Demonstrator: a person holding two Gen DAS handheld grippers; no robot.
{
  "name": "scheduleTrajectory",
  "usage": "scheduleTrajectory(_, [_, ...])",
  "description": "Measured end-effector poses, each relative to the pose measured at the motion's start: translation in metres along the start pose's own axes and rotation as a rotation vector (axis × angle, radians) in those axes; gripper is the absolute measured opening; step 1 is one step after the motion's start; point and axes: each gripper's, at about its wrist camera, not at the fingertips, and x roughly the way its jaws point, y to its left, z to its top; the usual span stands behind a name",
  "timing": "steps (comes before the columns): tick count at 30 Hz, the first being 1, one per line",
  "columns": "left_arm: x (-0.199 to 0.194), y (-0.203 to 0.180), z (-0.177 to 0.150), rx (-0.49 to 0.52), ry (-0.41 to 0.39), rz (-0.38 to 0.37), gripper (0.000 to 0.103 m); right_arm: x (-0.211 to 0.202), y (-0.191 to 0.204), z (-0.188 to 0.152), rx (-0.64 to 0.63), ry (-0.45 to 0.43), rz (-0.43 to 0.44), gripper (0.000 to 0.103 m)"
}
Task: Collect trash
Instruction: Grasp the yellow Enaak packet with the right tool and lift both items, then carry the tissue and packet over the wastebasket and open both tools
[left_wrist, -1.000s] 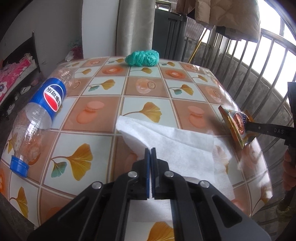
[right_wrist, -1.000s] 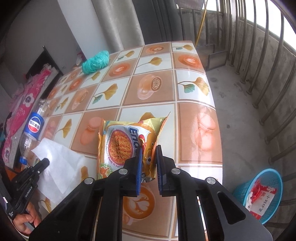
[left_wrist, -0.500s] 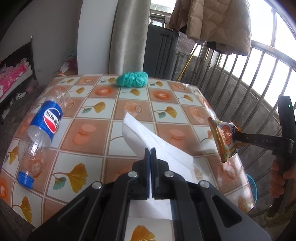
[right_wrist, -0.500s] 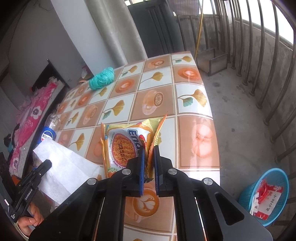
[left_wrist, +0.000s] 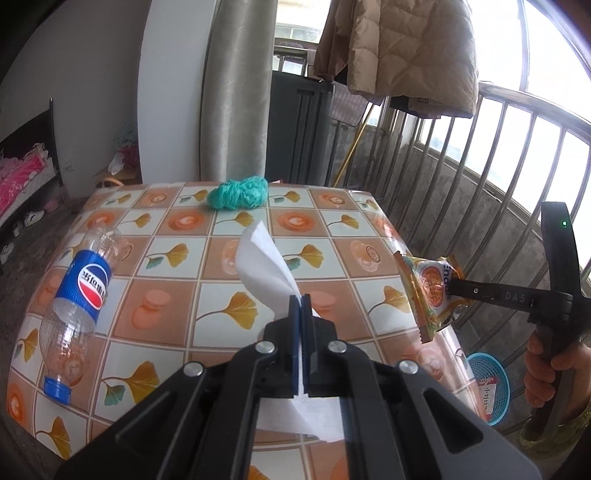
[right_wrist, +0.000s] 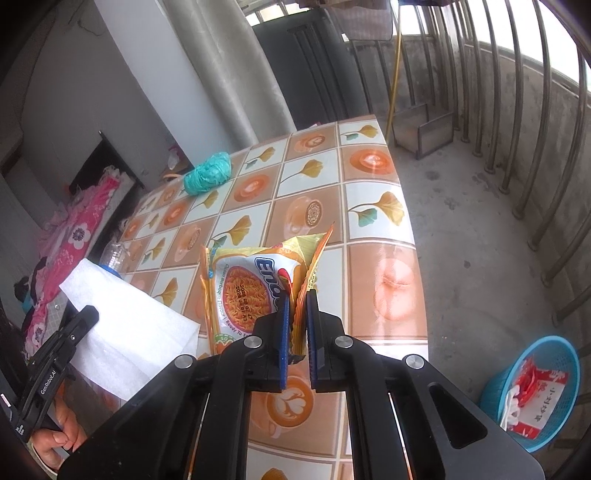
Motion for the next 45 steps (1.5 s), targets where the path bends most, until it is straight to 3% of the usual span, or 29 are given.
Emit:
scheduleTrajectory(31, [-0.023, -0.066, 0.020, 0.157, -0.094, 0.012, 0.000, -0.038, -0.040, 0.000, 0.073, -0.079, 0.042, 0.007])
scheduleTrajectory(38, [-0.022, -0.096, 0.024, 0.204, -0.099, -0.023, 0.000, -0.056, -0.070, -0.005, 0.133, -0.113, 0.030, 0.007])
scheduleTrajectory(45, [-0.017, -0.130, 0.032, 0.224, -0.087, -0.121, 0.000, -0.082, -0.113, -0.016, 0.212, -0.161, -0.016, 0.007])
